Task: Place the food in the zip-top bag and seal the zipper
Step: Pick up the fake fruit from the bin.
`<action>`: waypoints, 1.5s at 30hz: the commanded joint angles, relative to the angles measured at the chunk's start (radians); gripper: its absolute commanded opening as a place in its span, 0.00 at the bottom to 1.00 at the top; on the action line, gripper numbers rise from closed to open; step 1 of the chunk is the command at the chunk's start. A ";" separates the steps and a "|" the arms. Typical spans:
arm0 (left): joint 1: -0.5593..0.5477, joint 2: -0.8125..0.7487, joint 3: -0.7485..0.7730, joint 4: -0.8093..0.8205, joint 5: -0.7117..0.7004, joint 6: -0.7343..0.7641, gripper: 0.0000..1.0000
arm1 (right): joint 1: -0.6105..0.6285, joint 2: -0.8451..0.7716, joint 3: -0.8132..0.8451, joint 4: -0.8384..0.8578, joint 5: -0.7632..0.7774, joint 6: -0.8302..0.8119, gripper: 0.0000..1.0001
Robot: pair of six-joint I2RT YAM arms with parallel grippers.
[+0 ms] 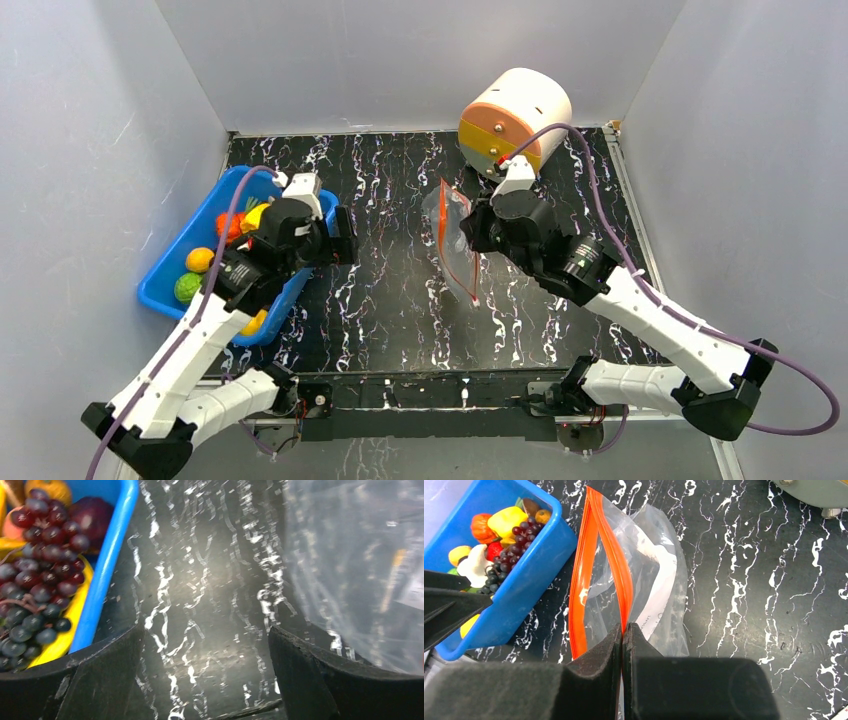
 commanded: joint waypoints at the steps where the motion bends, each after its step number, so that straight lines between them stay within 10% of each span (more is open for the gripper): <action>1: 0.004 0.077 0.031 -0.119 -0.143 -0.011 0.90 | -0.005 -0.008 -0.016 -0.007 0.017 -0.018 0.00; 23: 0.410 0.213 0.026 -0.149 -0.134 0.113 0.48 | -0.006 -0.014 -0.126 0.111 -0.123 -0.025 0.00; 45: 0.514 0.378 -0.041 -0.012 -0.098 0.095 0.31 | -0.005 -0.021 -0.107 0.147 -0.176 -0.081 0.00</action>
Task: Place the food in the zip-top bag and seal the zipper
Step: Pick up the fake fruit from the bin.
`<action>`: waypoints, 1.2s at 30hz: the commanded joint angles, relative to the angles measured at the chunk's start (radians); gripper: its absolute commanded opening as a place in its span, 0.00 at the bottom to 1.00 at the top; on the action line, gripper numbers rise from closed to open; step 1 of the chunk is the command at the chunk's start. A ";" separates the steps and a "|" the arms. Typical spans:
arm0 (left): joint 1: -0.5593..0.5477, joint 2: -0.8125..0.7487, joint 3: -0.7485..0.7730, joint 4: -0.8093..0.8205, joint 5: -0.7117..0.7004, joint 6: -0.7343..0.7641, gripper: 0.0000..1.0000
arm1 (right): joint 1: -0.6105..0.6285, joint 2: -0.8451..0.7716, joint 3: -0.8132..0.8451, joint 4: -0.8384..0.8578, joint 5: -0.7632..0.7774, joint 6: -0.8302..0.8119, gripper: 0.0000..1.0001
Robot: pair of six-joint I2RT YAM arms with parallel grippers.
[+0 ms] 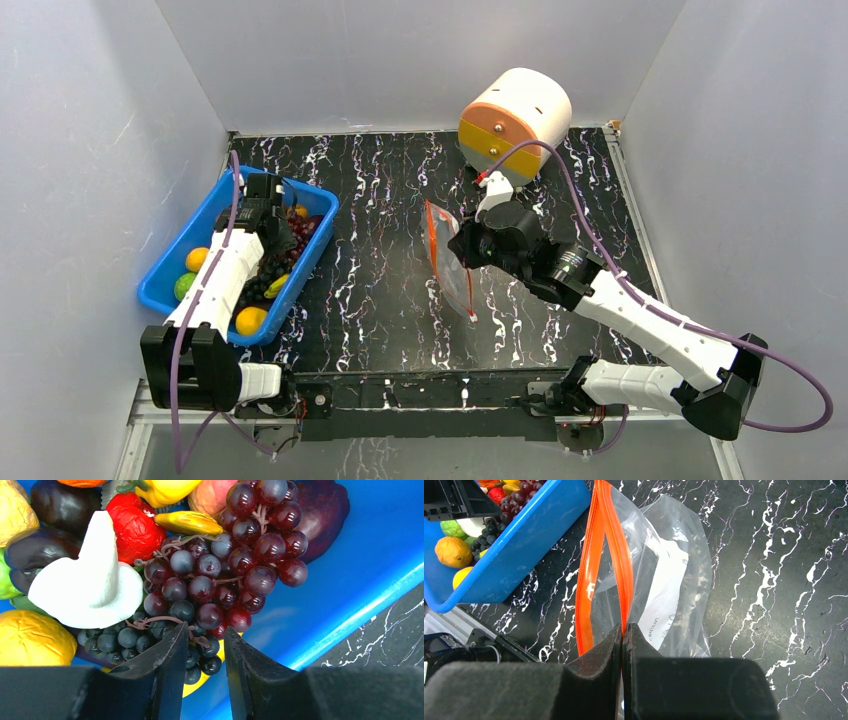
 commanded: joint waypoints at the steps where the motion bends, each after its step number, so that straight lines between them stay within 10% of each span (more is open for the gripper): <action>1: 0.006 -0.010 -0.012 0.020 0.025 0.007 0.30 | -0.006 -0.025 0.020 0.074 -0.024 -0.017 0.00; 36: 0.007 -0.087 0.077 -0.054 0.192 0.080 0.00 | -0.004 -0.012 0.066 0.018 0.013 -0.024 0.00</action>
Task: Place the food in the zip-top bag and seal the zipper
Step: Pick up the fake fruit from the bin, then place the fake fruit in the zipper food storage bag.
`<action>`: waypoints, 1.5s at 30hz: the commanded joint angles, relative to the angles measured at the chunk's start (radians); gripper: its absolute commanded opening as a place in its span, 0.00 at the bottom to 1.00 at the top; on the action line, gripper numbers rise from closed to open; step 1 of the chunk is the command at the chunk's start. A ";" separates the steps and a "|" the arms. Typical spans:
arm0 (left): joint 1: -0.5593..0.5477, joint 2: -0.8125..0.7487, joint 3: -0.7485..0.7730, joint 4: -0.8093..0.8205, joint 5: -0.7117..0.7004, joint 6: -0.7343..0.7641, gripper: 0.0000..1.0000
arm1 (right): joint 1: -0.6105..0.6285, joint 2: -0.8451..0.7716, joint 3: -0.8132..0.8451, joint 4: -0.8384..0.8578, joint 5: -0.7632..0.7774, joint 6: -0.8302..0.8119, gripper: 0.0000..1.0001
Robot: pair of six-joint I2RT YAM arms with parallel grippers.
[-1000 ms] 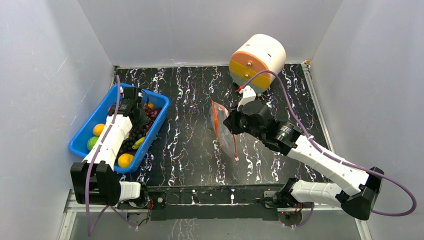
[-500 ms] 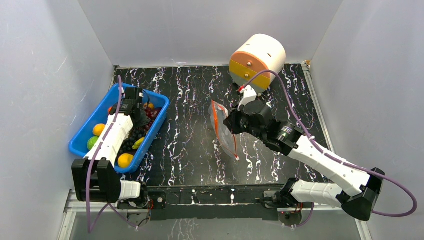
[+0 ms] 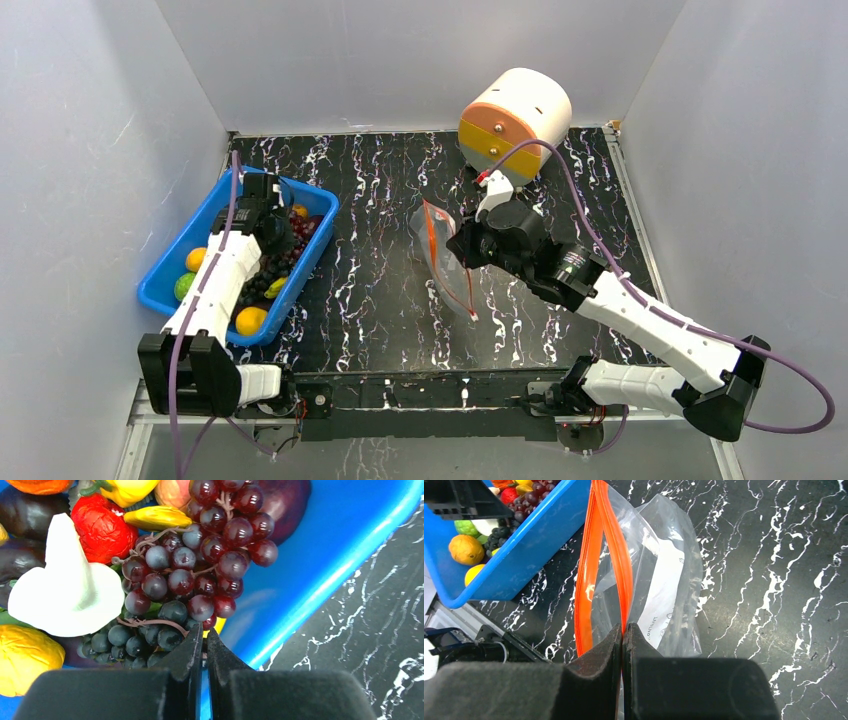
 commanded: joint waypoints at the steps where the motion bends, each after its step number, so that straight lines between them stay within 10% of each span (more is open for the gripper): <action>1: 0.004 -0.082 0.093 -0.059 0.087 0.019 0.00 | -0.004 0.002 0.079 -0.017 0.075 -0.020 0.00; 13: 0.004 -0.226 0.264 -0.106 0.093 0.046 0.00 | -0.005 0.028 0.159 -0.093 0.228 -0.098 0.00; 26: 0.002 -0.369 0.291 0.043 0.588 -0.072 0.00 | -0.004 0.248 0.120 0.141 0.094 0.005 0.00; 45: 0.002 -0.460 -0.159 0.868 1.036 -0.713 0.00 | -0.026 0.388 0.044 0.545 -0.114 0.364 0.00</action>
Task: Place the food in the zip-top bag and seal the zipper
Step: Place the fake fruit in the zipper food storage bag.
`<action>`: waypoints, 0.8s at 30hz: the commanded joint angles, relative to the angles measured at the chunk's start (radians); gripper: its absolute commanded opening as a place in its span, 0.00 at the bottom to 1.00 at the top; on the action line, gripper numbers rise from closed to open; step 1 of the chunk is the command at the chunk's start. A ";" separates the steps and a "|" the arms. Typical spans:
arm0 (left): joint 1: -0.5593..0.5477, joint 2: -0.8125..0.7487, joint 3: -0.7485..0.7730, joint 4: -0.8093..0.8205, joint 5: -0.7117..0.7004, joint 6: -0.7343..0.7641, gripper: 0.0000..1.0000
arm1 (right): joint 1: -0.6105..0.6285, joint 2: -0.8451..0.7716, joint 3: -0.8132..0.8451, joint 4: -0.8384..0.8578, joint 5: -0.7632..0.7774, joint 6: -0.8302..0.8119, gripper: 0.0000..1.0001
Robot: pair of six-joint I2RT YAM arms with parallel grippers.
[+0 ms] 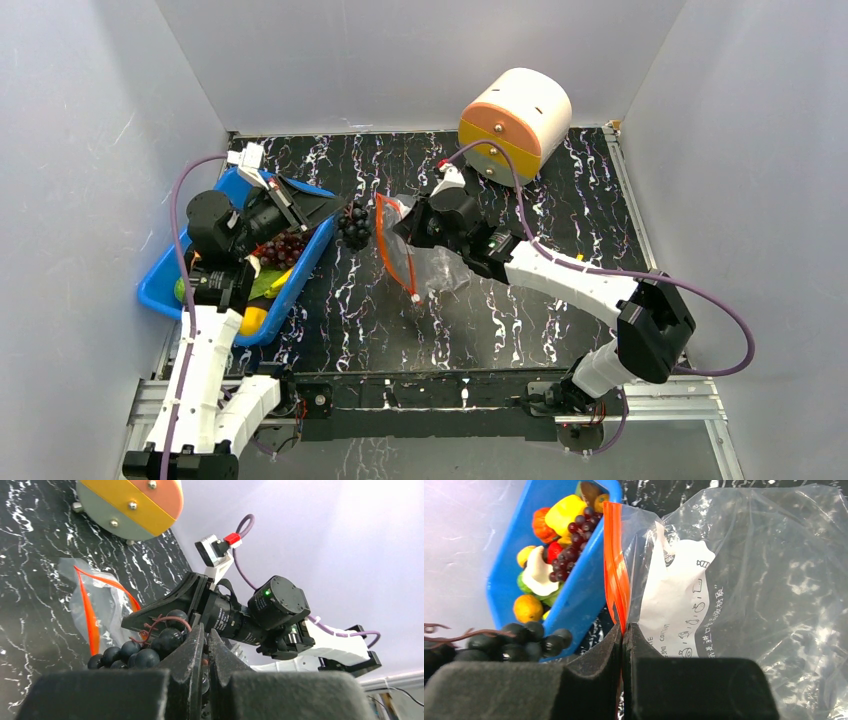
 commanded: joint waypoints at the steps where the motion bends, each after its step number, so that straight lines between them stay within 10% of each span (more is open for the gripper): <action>1: 0.001 -0.025 -0.093 0.262 0.061 -0.181 0.00 | -0.005 -0.024 0.008 0.128 -0.054 0.073 0.00; 24: 0.002 -0.035 -0.277 0.814 -0.035 -0.689 0.00 | -0.023 -0.079 -0.008 0.289 -0.263 0.357 0.00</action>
